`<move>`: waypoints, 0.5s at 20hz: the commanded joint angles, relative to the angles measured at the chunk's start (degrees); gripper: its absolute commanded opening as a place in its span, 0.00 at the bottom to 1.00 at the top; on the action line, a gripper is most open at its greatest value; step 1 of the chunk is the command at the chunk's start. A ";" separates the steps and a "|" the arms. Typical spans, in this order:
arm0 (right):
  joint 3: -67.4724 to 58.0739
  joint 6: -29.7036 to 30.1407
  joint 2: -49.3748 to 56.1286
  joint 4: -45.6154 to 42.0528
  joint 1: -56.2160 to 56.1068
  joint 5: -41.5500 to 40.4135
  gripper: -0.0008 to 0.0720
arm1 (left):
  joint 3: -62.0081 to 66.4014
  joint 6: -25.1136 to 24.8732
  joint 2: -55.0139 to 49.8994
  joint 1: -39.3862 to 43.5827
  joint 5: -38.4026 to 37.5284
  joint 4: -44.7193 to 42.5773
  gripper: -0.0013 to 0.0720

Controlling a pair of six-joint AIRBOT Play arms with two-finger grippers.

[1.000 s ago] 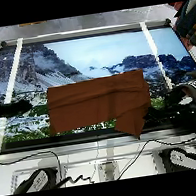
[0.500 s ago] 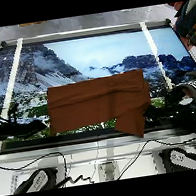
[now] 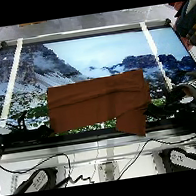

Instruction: Fold the clothes and pants, and hang the long-sleeved shirts on hangers.

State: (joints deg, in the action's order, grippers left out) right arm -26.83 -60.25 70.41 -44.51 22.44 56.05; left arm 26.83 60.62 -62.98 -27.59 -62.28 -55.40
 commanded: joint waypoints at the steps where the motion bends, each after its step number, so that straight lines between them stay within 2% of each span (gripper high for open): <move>1: -0.20 -0.04 -0.07 1.18 0.02 1.40 0.03 | -0.74 -0.85 -1.60 0.15 1.66 3.43 0.48; 3: -0.20 -0.04 -0.04 1.20 0.02 1.42 0.03 | -0.72 -1.90 -1.99 0.20 1.70 3.45 0.48; 4: -0.20 -0.02 -0.07 1.18 0.02 1.42 0.03 | -0.72 -2.86 -2.03 0.20 1.70 3.65 0.39; 5: -0.20 -0.02 -0.07 1.18 0.02 1.44 0.03 | -0.72 -3.10 -2.01 0.20 1.68 3.87 0.13; 6: -0.20 -0.02 -0.07 1.18 0.02 1.68 0.03 | -0.72 -3.23 -1.99 0.20 1.55 4.22 0.05; 8: -0.20 0.02 -0.20 1.42 0.02 3.48 0.03 | -0.57 -3.32 -1.84 0.17 1.44 5.79 0.05; 10: -0.20 0.81 -2.32 1.31 0.02 5.40 0.03 | 0.28 -5.86 -1.05 0.17 -0.17 8.57 0.04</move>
State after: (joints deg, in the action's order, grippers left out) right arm -27.00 -60.14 69.60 -43.44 22.44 58.98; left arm 26.48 57.10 -64.55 -27.42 -61.17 -50.02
